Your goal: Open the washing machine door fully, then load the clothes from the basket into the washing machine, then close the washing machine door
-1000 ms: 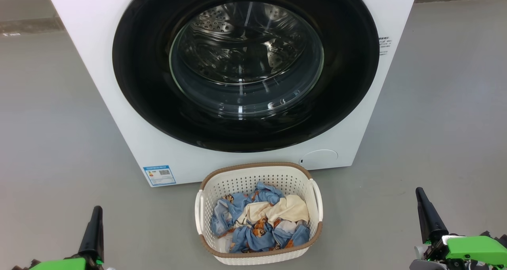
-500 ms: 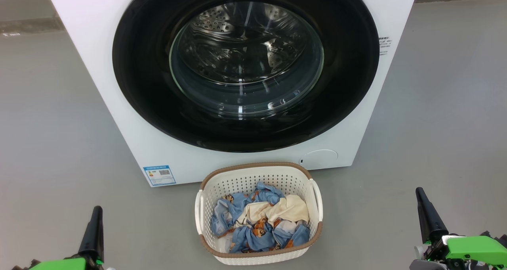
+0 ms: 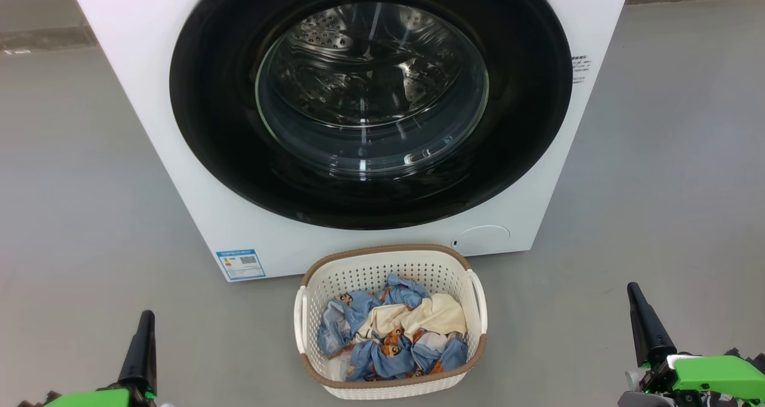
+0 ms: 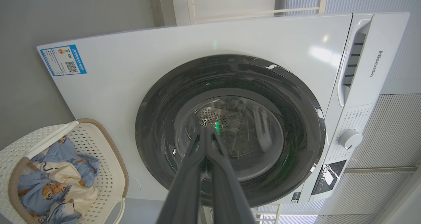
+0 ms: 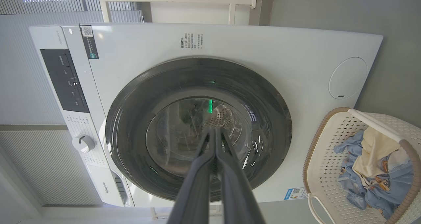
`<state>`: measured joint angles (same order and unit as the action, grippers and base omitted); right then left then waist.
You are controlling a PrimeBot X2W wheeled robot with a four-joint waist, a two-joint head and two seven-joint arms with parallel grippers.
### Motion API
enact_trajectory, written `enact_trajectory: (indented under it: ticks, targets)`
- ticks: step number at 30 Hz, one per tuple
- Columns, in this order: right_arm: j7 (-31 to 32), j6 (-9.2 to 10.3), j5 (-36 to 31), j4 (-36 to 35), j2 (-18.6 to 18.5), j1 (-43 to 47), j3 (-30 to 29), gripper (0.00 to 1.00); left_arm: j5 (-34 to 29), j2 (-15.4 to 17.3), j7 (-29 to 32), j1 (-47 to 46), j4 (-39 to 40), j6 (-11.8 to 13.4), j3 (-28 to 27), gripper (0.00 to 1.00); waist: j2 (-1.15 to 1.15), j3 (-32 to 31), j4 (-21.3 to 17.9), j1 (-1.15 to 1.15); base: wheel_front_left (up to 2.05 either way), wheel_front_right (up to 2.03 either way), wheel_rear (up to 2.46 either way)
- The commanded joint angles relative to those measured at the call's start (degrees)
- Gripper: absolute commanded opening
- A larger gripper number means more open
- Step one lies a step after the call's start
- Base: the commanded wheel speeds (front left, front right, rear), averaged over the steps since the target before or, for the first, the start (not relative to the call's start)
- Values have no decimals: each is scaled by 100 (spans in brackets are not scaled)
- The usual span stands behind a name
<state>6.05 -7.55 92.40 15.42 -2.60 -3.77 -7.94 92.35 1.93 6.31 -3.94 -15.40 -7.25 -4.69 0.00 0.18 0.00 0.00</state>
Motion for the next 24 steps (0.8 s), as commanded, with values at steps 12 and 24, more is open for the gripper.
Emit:
enact_trajectory:
  ticks: [12, 24]
  targets:
    - [42, 6, -21, -140, -28, -241, 144, 0, -16, 95, 16, -225, 137, -24, -181, 0, 0, 0, 0, 0, 0, 0, 0]
    - [-76, 0, -14, 224, 74, 161, 35, 100, -18, -88, -67, 162, -207, -1, 79, 100, 0, 15, 0, 4, 0, 0, 0]
